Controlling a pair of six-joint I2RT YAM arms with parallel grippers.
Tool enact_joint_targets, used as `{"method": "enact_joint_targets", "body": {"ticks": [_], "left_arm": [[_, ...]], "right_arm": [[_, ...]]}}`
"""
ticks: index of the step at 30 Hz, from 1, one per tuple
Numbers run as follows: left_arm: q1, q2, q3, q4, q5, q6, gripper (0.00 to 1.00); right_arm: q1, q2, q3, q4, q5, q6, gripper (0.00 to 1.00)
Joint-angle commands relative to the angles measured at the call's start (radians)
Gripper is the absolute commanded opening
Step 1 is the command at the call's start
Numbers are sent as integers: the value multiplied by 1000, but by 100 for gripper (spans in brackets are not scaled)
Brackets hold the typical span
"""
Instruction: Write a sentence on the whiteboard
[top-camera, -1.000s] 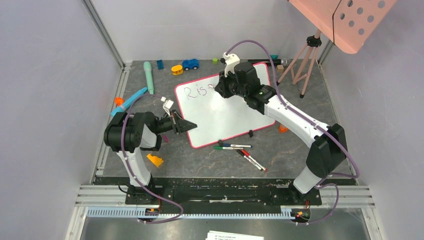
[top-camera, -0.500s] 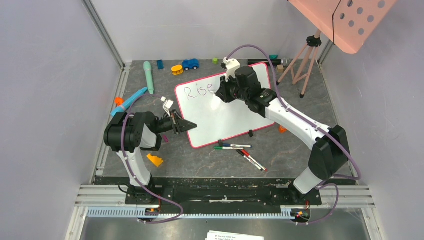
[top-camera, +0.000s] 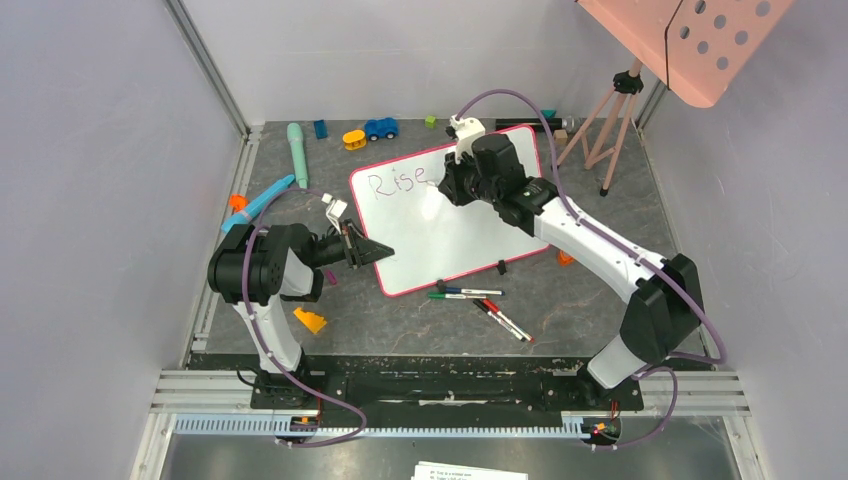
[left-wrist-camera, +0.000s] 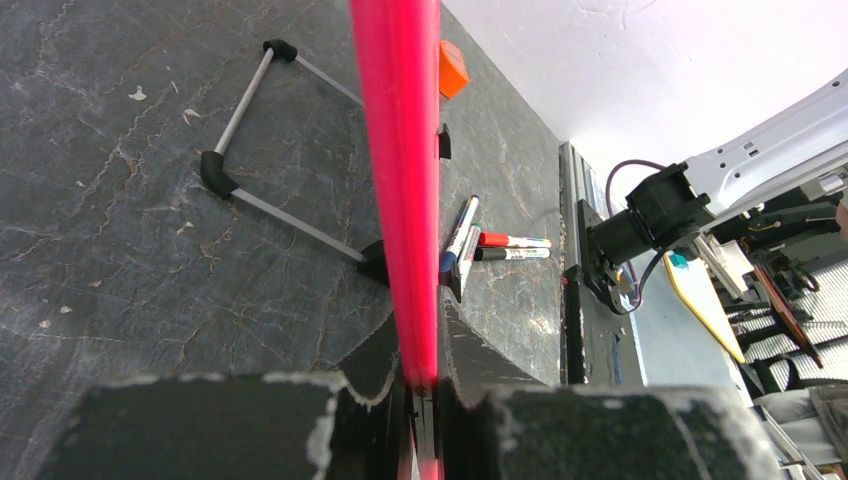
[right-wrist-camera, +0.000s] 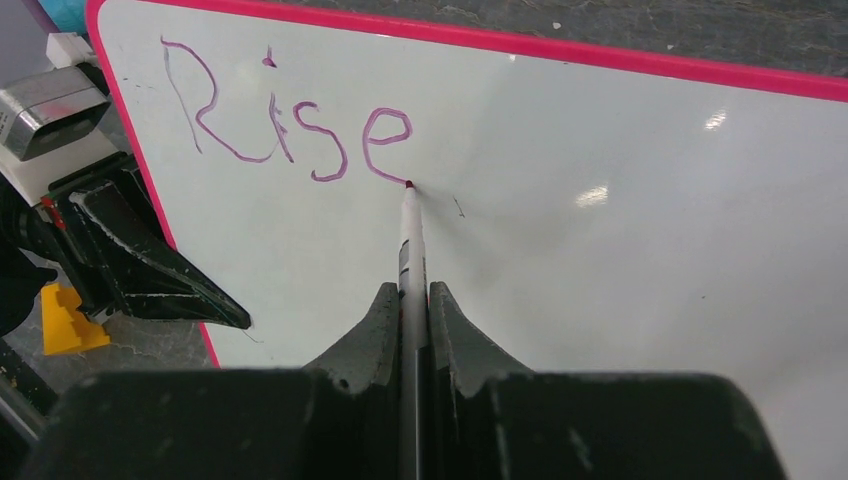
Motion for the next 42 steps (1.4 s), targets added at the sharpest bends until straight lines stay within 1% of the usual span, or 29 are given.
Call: {"method": "enact_joint_targets", "body": {"ticks": [1,10,16,27,39,42], "left_arm": [[-27,10,-7,59,66,101,2],[-27,3,-13,59,66,109,2],[-27,-2,-22,59,54,111,2],[-27,3,-19,59,43,109,2],[-27,29,10,59,72,89,2],[-27,36,17,59,81,85,6]], "right_arm": [[-8,-16,-2,-23,96,-27,0],[-9,-56,13,14,44,-45,0],[-9,-109,-19,70,-9,-62,0],[-24,-162,-86,82,8,-80,0],[-26,-180,-130,82,5,-90,0],[-26,-184,-139,88,-1,-86,0]]}}
